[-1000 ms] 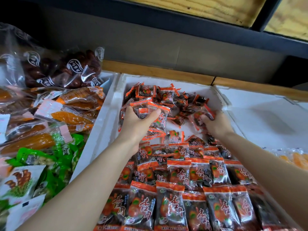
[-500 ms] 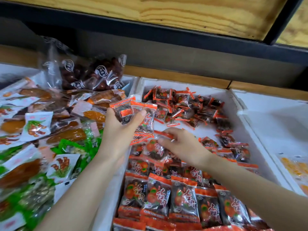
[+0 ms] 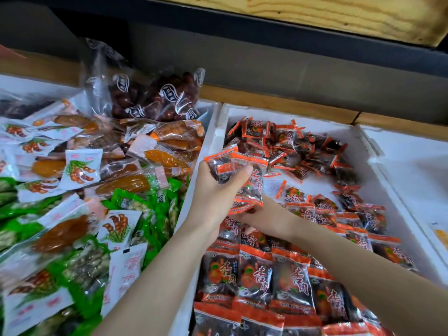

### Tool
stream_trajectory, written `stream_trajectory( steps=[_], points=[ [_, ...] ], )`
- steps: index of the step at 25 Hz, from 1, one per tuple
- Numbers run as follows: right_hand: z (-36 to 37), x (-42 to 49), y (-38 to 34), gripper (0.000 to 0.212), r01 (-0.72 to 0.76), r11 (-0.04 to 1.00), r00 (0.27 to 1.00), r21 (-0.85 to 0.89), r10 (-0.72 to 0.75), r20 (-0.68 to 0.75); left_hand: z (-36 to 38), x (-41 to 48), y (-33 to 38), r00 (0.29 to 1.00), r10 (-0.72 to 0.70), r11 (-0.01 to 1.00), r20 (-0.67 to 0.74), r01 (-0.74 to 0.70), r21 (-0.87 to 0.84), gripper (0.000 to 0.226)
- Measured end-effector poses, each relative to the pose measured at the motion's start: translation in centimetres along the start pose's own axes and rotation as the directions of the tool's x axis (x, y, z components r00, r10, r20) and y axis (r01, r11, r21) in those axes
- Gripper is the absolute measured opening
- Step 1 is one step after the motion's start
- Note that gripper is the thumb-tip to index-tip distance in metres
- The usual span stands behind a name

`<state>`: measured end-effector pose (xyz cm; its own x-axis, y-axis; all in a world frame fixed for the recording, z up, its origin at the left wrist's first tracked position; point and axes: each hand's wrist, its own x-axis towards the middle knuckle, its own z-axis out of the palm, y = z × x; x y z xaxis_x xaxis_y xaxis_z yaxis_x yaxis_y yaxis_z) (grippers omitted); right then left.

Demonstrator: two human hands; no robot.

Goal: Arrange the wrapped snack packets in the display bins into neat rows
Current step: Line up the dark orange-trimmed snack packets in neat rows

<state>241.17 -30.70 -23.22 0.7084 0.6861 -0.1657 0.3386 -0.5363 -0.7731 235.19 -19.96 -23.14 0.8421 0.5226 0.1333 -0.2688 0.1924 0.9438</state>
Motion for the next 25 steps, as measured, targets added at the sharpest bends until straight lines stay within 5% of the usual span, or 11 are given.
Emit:
stream_trajectory(
  steps=[5,7,9,15,19,21,25],
  points=[
    [-1.0,-0.5,-0.3,0.025,0.010,0.998,1.000,0.067,-0.009,-0.017,-0.4,0.4,0.5,0.999,-0.035,0.998,-0.023,0.034,-0.051,0.088],
    [-1.2,-0.7,-0.2,0.059,-0.006,1.000,1.000,-0.010,0.006,-0.010,-0.4,0.4,0.4,0.999,-0.045,0.997,-0.028,0.043,-0.067,0.100],
    [-1.8,-1.5,-0.7,0.068,-0.011,1.000,0.999,-0.007,0.011,-0.031,-0.5,0.6,0.2,0.998,-0.059,0.997,-0.025,0.057,-0.060,0.103],
    [-4.6,-4.1,-2.8,0.082,0.090,0.988,0.988,0.125,-0.073,-0.137,-0.4,0.3,0.2,0.997,-0.068,0.997,0.047,0.070,-0.041,0.062],
    [-5.2,-5.4,-3.2,0.052,0.076,0.962,0.997,0.263,-0.078,-0.004,-0.3,0.2,0.2,0.997,-0.037,0.998,0.065,0.034,0.045,0.073],
    [-4.7,-5.2,-3.0,0.028,0.099,0.946,0.988,0.308,-0.056,-0.145,0.0,0.0,0.2,0.995,-0.041,0.995,0.089,0.032,0.095,0.074],
    [-5.1,-4.8,-2.4,0.015,0.093,0.950,0.951,0.297,0.004,-0.308,-0.2,-0.1,0.0,0.990,-0.086,0.996,0.111,0.085,0.020,0.065]
  ],
)
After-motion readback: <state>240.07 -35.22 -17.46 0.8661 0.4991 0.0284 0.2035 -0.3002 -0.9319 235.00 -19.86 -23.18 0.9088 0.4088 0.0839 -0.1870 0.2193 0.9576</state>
